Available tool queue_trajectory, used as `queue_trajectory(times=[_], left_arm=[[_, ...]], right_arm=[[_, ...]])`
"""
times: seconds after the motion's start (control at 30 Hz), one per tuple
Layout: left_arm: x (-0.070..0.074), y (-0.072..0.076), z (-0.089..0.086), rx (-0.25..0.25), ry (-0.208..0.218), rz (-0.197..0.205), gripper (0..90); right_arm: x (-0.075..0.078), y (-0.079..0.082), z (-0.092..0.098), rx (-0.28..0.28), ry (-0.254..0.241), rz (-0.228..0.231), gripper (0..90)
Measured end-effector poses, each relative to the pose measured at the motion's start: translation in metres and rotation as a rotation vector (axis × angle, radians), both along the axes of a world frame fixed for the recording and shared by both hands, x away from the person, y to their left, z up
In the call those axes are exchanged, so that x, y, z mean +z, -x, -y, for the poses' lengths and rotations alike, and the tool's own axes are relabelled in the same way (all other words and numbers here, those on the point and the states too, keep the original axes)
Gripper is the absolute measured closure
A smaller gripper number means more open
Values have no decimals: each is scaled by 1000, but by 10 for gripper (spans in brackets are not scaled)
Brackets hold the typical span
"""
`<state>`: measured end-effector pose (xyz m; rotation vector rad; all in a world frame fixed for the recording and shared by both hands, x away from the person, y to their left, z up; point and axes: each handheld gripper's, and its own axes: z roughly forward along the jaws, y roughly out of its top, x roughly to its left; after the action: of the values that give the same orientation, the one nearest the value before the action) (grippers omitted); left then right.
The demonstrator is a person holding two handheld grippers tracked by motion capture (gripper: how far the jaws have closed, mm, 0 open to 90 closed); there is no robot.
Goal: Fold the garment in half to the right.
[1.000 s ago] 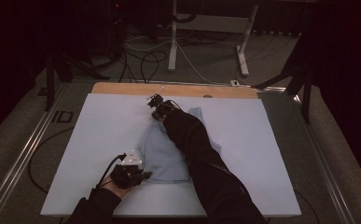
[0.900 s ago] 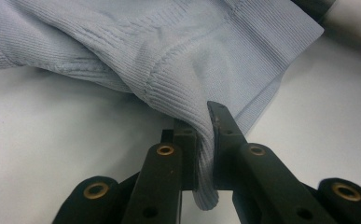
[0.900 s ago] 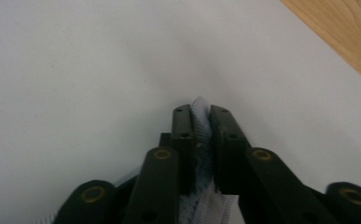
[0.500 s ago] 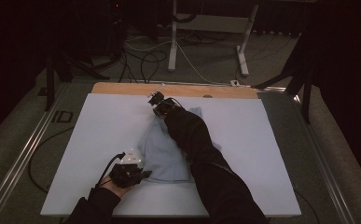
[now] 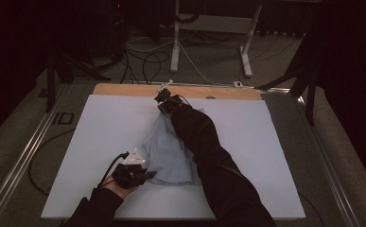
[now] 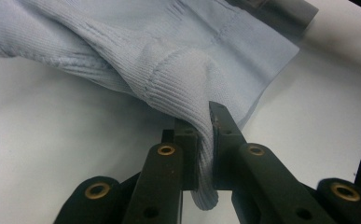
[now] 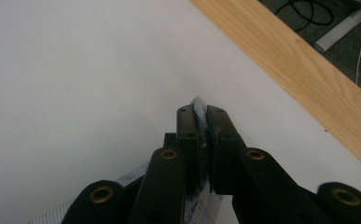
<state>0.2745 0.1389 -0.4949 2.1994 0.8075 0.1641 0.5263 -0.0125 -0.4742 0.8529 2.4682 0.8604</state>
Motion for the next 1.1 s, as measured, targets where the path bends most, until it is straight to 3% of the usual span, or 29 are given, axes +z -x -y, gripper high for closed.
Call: queue_trajectory(times=[0.6, 1.1], left_arm=[[22, 0, 30, -71, -22, 39, 859], [27, -3, 52, -113, -24, 46, 859]], right_arm=[[21, 6, 33, -13, -38, 10, 852], [25, 9, 63, -47, -80, 8, 851]])
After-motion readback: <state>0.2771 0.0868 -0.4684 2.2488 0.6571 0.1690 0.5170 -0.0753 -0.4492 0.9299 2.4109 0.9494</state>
